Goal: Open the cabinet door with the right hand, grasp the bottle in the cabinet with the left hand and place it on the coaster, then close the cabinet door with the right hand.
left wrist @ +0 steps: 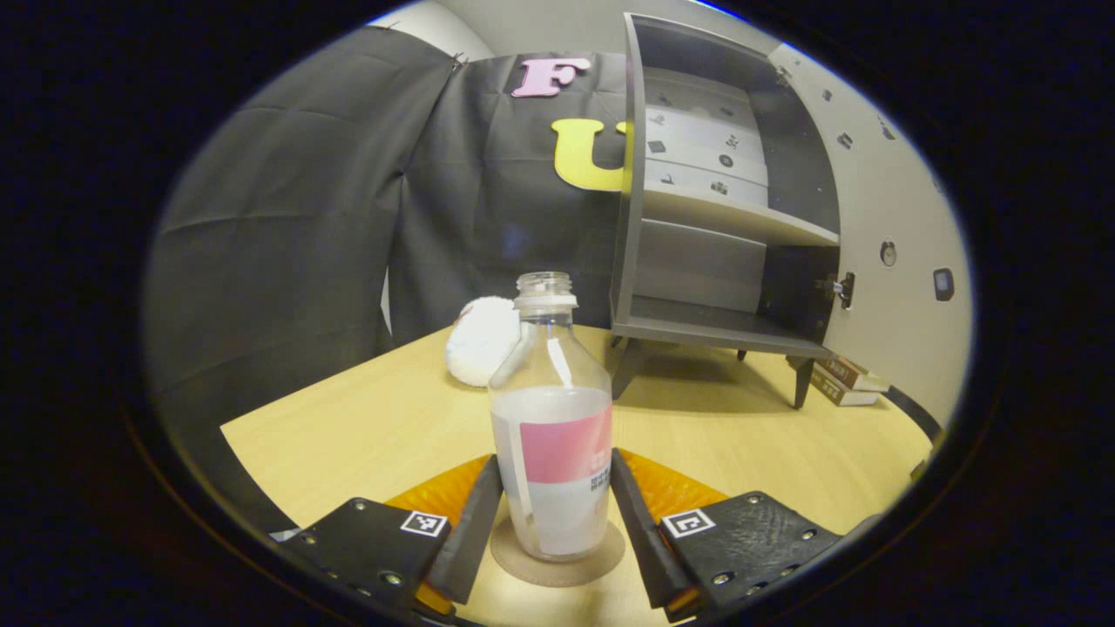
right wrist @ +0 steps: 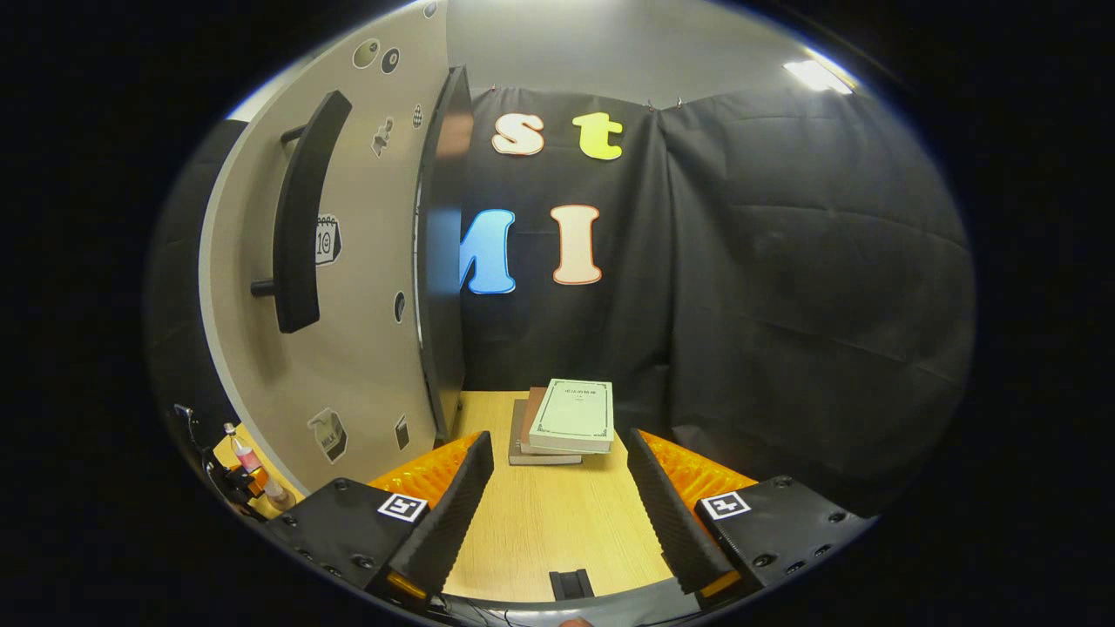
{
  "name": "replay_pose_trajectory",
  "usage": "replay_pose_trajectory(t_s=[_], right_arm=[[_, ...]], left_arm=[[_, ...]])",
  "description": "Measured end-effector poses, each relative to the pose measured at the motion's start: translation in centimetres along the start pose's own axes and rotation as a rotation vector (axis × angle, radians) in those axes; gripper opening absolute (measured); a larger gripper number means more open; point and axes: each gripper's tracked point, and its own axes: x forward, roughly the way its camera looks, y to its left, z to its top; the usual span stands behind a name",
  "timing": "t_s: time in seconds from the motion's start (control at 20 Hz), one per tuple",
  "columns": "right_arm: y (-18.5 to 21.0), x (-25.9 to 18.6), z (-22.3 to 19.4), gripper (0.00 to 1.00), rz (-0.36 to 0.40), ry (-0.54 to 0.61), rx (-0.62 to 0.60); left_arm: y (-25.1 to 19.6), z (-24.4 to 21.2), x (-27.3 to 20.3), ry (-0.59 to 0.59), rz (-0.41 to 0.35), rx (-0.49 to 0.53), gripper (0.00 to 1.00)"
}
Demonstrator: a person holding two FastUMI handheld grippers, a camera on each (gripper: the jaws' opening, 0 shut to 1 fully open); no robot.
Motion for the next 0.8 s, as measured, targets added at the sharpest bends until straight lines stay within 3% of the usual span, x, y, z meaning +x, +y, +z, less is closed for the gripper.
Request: replay_pose_trajectory(t_s=[0.3, 0.35, 0.5, 0.8], right_arm=[[0.3, 0.3, -0.3, 0.98, 0.007, 0.01, -0.006], [0.3, 0.4, -0.3, 0.98, 0.006, 0.009, -0.005], [0.2, 0.3, -0.3, 0.98, 0.009, 0.006, 0.002], [-0.1, 0.0, 0.1, 0.98, 0.014, -0.014, 0.017]], left_arm=[[-0.1, -0.4, -1.2, 0.008, 0.026, 0.034, 0.75], [-0.1, -0.3, -1.4, 0.006, 0.026, 0.037, 0.72], [-0.4, 0.4, -1.5, -0.001, 0.03, 0.055, 0.77], [-1.5, 4.1, -2.3, -0.045, 0.019, 0.085, 0.77]])
